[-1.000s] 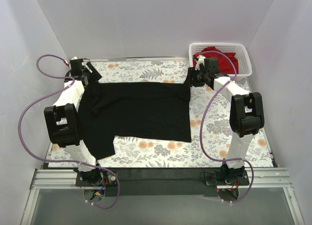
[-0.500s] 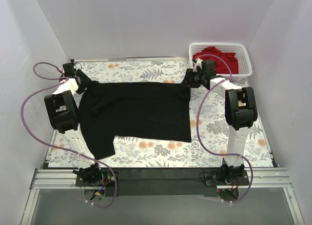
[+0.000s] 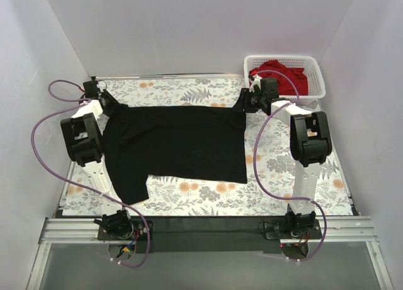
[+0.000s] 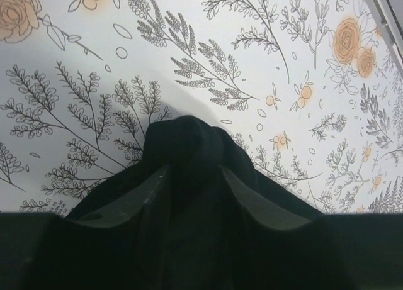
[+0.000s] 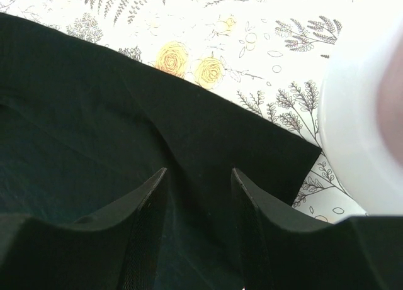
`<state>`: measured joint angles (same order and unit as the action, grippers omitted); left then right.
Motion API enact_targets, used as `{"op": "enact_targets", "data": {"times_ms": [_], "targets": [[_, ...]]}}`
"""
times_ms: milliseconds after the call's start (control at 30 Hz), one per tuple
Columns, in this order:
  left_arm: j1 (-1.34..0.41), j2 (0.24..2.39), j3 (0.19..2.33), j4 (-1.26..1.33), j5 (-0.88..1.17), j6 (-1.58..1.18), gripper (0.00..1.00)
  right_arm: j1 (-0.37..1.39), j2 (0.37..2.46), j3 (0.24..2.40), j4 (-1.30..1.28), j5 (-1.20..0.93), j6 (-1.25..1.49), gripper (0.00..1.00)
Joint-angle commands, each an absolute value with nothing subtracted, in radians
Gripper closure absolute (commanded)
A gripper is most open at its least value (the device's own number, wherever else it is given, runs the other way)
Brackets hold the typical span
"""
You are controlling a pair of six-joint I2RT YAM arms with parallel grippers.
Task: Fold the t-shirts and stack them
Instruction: Fold the tshirt
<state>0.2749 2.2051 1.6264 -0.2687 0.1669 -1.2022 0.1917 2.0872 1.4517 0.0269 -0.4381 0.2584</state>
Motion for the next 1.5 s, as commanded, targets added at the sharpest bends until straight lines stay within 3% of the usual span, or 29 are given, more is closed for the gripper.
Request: {"op": "enact_targets", "data": {"times_ms": [0, 267, 700, 833, 967, 1133, 1467], "targets": [[0.273, 2.210, 1.670, -0.242, 0.190, -1.197, 0.67, 0.189, 2.109, 1.480, 0.067, -0.459, 0.262, 0.56], [0.273, 2.203, 1.672, -0.235, 0.170, -1.177, 1.00, 0.190, 2.144, 1.482, 0.075, -0.448, 0.270, 0.59], [0.325, 2.194, 1.663, -0.224, 0.127, -1.184, 1.00, 0.161, 2.171, 1.420, 0.094, -0.387, 0.288, 0.62], [0.316, 2.145, 1.628, -0.224, 0.144, -1.187, 0.70, 0.161, 2.178, 1.420, 0.097, -0.402, 0.288, 0.62], [0.272, 2.059, 1.574, -0.218, 0.071, -1.129, 0.49, 0.164, 2.178, 1.420, 0.095, -0.410, 0.284, 0.62], [0.132, 2.003, 1.551, -0.218, -0.159, -0.985, 0.47, 0.164, 2.168, 1.424, 0.095, -0.410, 0.273, 0.62], [0.002, 2.123, 1.647, -0.224, -0.511, -0.753, 0.50, 0.182, 2.109, 1.420, 0.094, -0.408, 0.241, 0.62]]}}
